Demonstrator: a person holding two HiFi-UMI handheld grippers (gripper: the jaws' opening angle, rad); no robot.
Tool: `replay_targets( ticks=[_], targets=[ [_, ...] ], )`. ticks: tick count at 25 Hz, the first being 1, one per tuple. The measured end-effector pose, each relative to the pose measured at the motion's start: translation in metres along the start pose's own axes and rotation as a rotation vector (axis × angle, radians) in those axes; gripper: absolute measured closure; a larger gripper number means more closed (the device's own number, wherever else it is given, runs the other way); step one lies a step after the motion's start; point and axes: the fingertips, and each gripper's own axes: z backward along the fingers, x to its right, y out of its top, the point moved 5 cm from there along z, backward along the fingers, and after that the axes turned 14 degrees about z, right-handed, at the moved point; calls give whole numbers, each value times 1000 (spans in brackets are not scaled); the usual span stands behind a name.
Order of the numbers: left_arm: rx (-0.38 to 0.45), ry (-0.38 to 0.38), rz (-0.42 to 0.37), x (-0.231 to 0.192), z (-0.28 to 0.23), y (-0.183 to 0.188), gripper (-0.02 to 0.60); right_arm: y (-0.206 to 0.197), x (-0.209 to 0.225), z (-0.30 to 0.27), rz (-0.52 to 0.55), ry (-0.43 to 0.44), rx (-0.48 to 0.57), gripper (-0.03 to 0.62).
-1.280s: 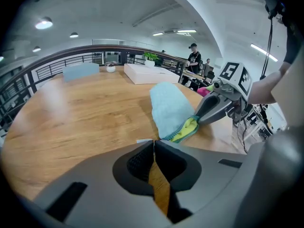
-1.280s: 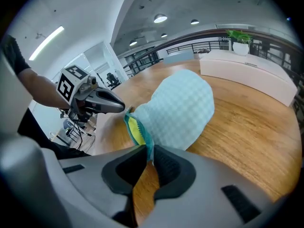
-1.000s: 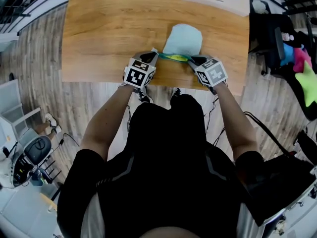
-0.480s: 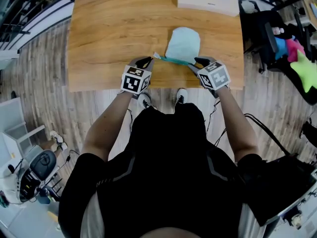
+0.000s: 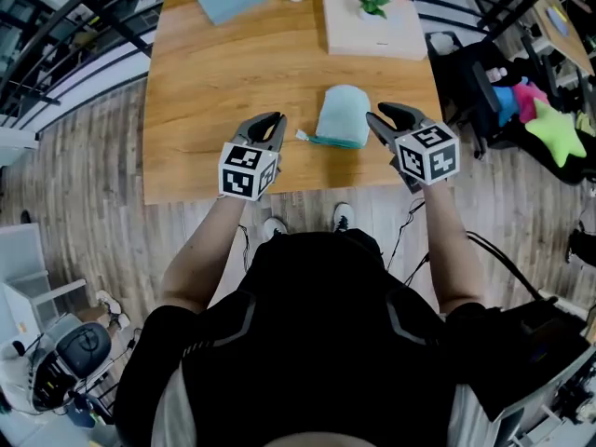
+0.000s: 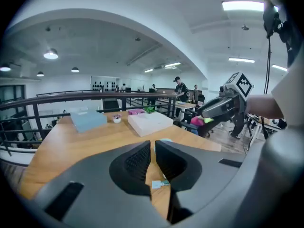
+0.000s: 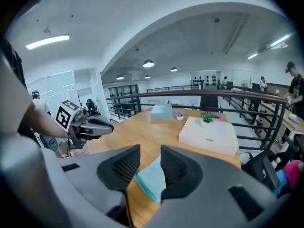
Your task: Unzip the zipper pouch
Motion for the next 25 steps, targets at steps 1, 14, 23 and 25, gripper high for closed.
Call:
replay_targets(
  ticks=[1, 14, 23, 25],
  targets=[
    [25, -11, -5, 3, 7, 10, 546, 11, 0, 7, 3, -17, 25, 451],
    [274, -66, -11, 25, 105, 116, 548, 132, -13, 88, 97, -147, 306, 530],
    [388, -24, -33, 31, 133, 147, 552, 159, -17, 104, 99, -173, 377, 585],
    [397, -23, -22, 32, 136, 149, 552, 161, -17, 106, 85, -184, 386, 585]
  ],
)
